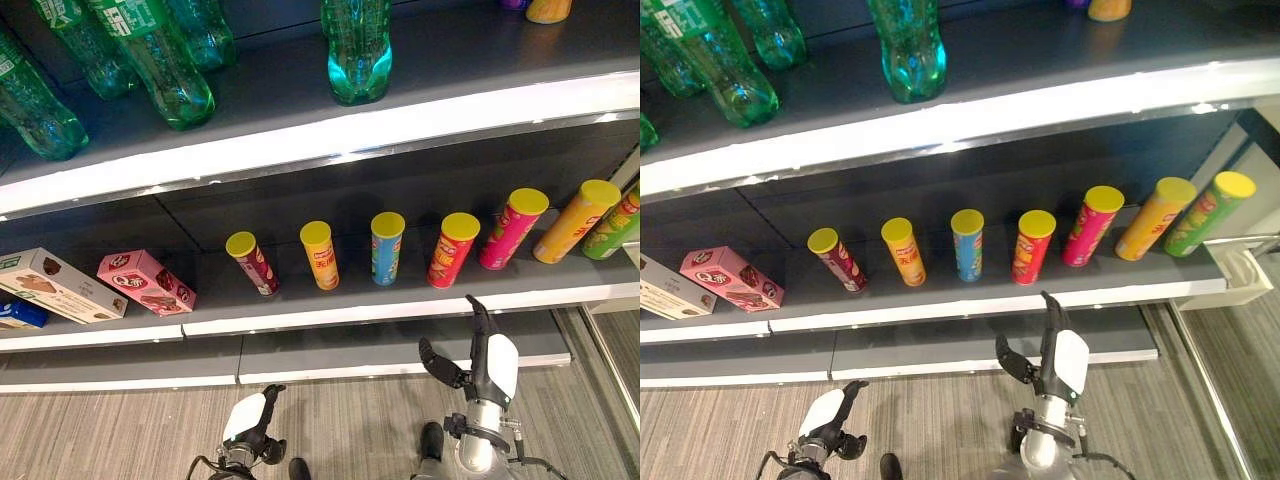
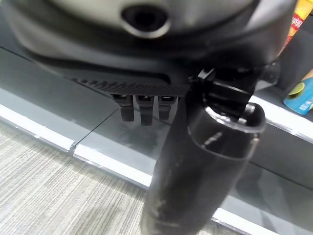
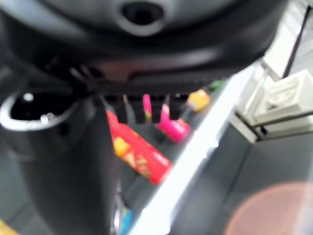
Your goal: Put the goods on the table back onto the shelves and tidy them up.
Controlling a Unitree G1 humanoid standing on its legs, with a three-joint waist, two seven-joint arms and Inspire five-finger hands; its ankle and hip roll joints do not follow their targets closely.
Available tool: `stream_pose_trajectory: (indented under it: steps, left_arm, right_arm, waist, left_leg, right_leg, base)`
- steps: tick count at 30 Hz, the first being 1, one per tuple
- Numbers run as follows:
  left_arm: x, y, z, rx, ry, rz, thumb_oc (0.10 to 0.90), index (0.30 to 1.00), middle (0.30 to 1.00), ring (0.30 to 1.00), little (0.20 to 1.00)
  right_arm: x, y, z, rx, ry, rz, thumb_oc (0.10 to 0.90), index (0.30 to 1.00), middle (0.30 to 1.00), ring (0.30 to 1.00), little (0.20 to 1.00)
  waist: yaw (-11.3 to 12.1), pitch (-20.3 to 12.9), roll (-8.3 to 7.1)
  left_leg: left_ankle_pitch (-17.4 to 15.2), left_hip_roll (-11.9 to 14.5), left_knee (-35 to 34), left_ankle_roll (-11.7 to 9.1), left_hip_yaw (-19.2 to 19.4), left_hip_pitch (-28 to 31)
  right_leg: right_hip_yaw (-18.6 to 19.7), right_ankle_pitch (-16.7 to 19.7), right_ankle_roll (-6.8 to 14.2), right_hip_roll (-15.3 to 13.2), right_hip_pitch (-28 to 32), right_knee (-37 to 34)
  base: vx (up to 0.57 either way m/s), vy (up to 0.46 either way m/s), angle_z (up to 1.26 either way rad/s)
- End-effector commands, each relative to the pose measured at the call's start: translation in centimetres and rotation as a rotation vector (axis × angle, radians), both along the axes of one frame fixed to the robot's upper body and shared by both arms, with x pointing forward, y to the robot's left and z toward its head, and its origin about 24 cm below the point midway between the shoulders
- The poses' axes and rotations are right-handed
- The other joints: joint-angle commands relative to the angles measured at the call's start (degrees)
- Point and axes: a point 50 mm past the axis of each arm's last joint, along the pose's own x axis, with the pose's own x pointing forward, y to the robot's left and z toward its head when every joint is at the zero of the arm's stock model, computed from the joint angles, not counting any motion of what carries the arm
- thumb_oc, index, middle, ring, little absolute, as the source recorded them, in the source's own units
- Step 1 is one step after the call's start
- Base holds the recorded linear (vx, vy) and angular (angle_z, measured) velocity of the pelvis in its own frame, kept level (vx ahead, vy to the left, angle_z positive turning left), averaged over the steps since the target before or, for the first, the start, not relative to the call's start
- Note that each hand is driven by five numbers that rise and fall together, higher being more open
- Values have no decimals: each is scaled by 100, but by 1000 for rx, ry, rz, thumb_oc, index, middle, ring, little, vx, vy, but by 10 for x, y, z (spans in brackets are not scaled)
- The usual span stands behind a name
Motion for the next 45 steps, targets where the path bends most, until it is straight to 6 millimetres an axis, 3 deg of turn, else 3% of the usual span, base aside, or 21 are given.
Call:
stream_pose_trajectory:
  steps: [1,8,13,28,37,40,45]
  left_arm:
    - [28,17,14,55,-96,-14,800,900,900,900,900]
    - [30,19,15,66,-94,-37,800,900,900,900,900]
    - [33,19,18,68,-97,-63,800,900,900,900,900]
    - [37,23,21,69,-104,-75,800,900,900,900,900]
    - [36,26,21,74,-93,-69,800,900,900,900,900]
    - [36,30,20,86,-80,-71,800,900,900,900,900]
    - [37,32,22,84,-82,-59,800,900,900,900,900]
  right_arm:
    - [33,17,36,34,-207,93,800,900,900,900,900]
    - [41,20,34,-11,-157,165,800,900,900,900,900]
    - [55,25,43,-49,-163,234,800,900,900,900,900]
    - [76,22,51,-87,-155,233,800,900,900,900,900]
    - [79,6,53,-148,-122,219,800,900,900,900,900]
    - [85,-14,63,-215,-127,186,800,900,900,900,900]
    - [98,-14,75,-245,-169,182,800,900,900,900,900]
  waist:
    - [126,281,-161]
    - [179,299,-191]
    - [242,344,-195]
    - [364,383,-200]
    - [395,377,-215]
    - [367,438,-212]
    - [383,503,-168]
  left_leg:
    - [-351,344,25,-392,-128,426]
    - [-367,359,25,-391,-132,430]
    - [-399,373,25,-389,-125,438]
    - [-391,399,25,-382,-146,430]
    - [-383,410,25,-386,-163,442]
    - [-318,529,25,-416,-140,450]
    - [-256,606,25,-433,-110,451]
  right_leg:
    - [64,-578,380,-341,242,511]
    - [58,-597,369,-321,218,563]
    - [78,-634,369,-319,193,623]
    - [80,-689,343,-329,96,778]
    - [89,-765,311,-320,69,925]
    - [149,-925,234,-243,-73,1220]
    - [194,-1049,170,-186,-248,1509]
  base:
    - [0,0,0]
    - [0,0,0]
    - [0,0,0]
    - [3,-2,0]
    - [7,-9,0]
    - [37,-103,4]
    - [-1,-49,-1]
